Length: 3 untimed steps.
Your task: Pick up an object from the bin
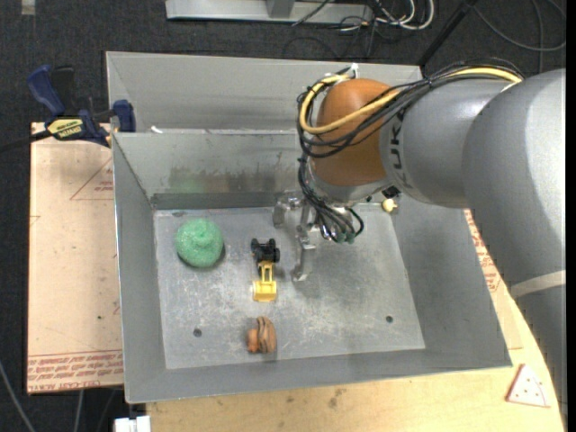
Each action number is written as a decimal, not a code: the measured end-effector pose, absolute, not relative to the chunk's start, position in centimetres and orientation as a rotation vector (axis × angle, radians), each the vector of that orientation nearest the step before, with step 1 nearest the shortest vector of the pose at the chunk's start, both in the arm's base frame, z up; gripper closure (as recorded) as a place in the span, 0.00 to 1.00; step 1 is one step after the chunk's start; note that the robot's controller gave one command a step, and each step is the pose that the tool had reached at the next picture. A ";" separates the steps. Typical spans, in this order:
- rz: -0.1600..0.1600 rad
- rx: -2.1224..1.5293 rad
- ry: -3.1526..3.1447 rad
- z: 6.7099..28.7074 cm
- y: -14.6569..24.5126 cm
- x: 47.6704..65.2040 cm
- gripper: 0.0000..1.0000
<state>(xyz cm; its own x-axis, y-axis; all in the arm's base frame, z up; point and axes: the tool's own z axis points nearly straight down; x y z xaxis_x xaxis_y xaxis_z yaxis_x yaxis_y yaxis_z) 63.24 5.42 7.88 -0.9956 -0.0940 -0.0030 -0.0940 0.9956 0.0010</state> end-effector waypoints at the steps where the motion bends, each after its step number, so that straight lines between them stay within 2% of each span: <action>1: 0.001 -0.572 3.086 7.3 7.9 63.0 0.00; 2: 0.005 -0.451 3.100 7.3 8.7 63.5 1.00; 3: 0.006 -0.449 3.100 7.3 8.7 63.5 1.00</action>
Offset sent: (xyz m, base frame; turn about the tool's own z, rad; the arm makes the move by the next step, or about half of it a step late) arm 0.0000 0.0305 -0.0088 -0.1941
